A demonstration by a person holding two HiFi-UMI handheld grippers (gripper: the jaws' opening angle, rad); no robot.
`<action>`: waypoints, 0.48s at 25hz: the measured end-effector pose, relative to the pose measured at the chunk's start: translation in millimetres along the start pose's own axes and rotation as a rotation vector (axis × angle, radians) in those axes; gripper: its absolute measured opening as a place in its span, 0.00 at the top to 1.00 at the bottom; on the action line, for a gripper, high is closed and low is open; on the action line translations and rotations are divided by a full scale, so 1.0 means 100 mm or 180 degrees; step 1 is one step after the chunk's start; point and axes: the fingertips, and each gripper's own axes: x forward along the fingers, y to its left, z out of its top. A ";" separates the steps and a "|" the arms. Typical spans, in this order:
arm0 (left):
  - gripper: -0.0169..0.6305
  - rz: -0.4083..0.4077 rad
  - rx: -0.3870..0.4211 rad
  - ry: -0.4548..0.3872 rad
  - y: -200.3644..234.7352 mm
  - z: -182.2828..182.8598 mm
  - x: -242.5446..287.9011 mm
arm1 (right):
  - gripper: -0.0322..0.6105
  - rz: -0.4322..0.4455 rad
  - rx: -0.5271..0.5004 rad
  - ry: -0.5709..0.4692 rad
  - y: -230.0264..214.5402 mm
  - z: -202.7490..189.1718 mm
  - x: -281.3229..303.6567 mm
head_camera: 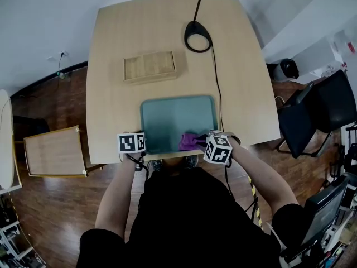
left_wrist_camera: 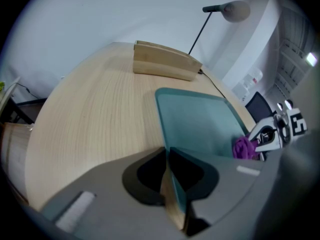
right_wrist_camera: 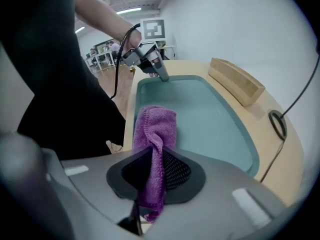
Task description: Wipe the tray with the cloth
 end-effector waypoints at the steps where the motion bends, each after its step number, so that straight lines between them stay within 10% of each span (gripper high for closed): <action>1: 0.90 0.0000 -0.0001 0.0002 -0.01 0.00 0.00 | 0.87 0.0006 0.0056 -0.0030 -0.02 0.01 -0.01; 12: 0.90 -0.0013 -0.0003 -0.0014 -0.01 -0.01 -0.03 | 0.87 -0.0367 0.0025 -0.0033 -0.88 0.00 -0.26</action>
